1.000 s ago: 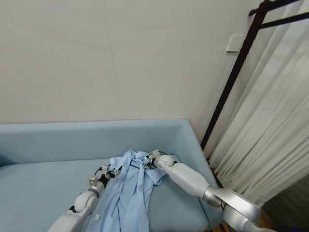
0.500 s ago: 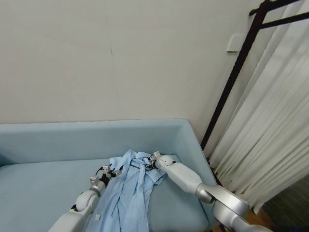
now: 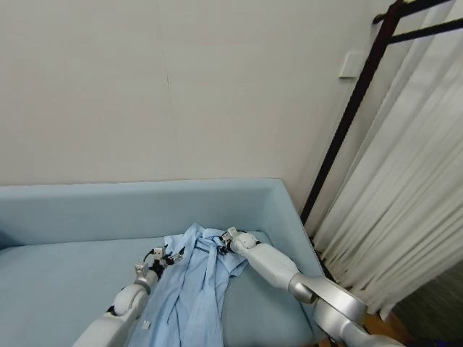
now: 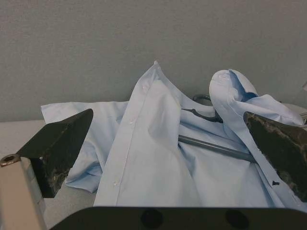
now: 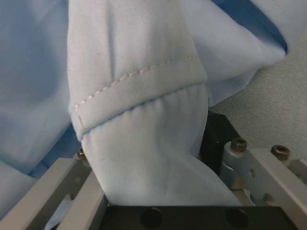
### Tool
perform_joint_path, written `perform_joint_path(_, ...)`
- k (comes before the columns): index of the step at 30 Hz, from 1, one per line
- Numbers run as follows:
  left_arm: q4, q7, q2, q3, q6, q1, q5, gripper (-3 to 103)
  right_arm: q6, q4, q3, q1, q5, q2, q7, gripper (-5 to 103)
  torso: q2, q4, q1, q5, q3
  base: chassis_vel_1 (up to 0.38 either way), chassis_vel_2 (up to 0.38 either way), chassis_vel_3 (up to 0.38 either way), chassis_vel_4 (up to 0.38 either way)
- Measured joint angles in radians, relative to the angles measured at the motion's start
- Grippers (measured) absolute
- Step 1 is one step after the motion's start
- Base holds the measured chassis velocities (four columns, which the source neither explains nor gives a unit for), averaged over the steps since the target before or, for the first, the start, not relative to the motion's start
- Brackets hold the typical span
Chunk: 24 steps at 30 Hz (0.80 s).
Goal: Pick up the clothes from the sofa and hang them on the clothes hanger.
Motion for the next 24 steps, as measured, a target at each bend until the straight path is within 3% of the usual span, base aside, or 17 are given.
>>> perform_joint_path(13,-0.002,0.003,0.004,-0.003,0.0,-0.001,-0.003,100,0.011,0.072,0.003,-0.023,-0.025,-0.03,0.031,25,0.0,0.0008,0.0,0.0004,0.0,0.0,0.0,0.0,0.0)
perform_joint_path(24,-0.02,0.006,0.007,0.001,0.003,0.002,-0.005,100,0.105,0.266,0.006,-0.063,-0.228,-0.128,0.061,25,0.0,0.0001,0.0,0.0002,0.0,0.0,0.0,0.0,0.0)
